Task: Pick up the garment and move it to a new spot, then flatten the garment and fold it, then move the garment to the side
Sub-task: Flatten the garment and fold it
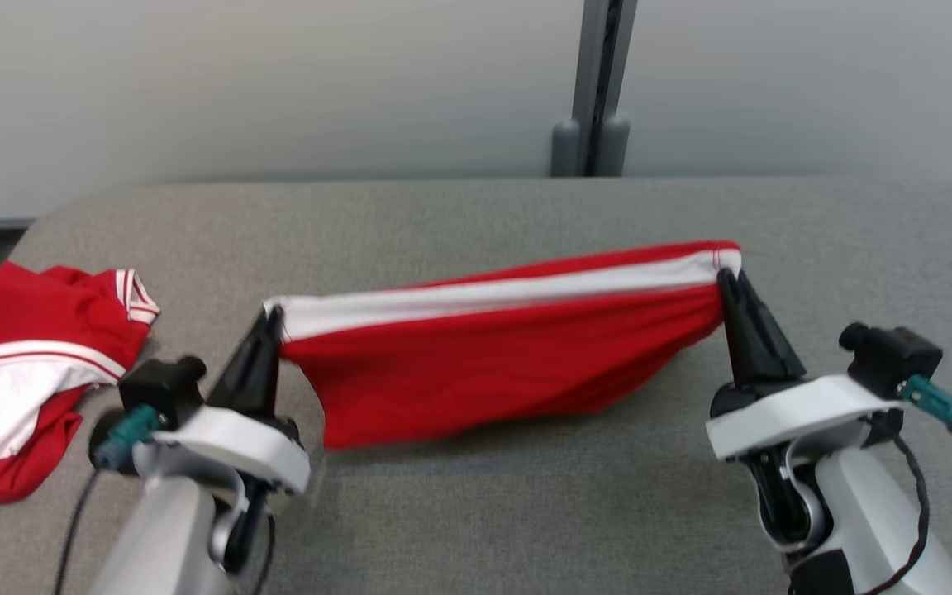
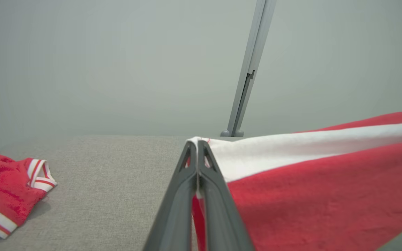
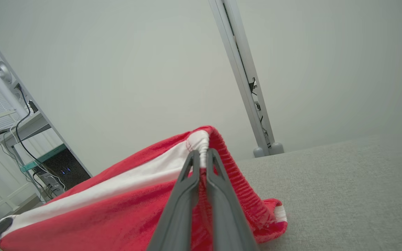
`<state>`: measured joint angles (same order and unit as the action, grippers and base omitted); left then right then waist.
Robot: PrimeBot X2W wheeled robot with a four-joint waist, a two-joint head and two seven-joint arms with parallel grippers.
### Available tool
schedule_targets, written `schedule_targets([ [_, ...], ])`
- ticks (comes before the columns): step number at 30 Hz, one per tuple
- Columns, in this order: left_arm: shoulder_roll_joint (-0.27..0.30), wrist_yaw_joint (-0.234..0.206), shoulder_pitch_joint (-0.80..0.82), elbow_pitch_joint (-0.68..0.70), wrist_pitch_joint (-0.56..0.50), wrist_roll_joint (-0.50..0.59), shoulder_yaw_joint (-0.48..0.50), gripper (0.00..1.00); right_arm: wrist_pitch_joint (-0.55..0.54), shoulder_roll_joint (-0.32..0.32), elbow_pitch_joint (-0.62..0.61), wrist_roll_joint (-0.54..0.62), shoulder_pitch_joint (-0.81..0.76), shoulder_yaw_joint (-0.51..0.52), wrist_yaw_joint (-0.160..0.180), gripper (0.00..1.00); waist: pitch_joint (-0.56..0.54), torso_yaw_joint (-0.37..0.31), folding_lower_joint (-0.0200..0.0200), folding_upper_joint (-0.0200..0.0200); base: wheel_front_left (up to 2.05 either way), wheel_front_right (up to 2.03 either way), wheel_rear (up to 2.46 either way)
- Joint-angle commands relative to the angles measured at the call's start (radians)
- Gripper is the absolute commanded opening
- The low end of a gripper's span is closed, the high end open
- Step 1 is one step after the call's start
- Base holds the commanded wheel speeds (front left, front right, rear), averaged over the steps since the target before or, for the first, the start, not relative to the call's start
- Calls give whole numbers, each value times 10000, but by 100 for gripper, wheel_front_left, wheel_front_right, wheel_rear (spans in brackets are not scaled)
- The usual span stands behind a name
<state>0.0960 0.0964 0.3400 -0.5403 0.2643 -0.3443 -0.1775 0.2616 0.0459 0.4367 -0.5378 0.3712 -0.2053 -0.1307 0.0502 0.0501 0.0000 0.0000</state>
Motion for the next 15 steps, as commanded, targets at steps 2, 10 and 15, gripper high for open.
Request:
schedule_targets([
  [2,312,83,628,334,3,232,214,0,51,93,-343,172,411,137,1,0,-669,-273,0,0,0,0,0],
  [10,1120,189,2384,1005,-60,655,329,0,51,110,-815,428,1620,500,1,0,-1119,-369,0,0,0,0,0],
  [15,1414,184,3438,856,-424,796,271,0,51,331,-340,452,2477,388,2,0,-755,-279,0,0,0,0,0],
])
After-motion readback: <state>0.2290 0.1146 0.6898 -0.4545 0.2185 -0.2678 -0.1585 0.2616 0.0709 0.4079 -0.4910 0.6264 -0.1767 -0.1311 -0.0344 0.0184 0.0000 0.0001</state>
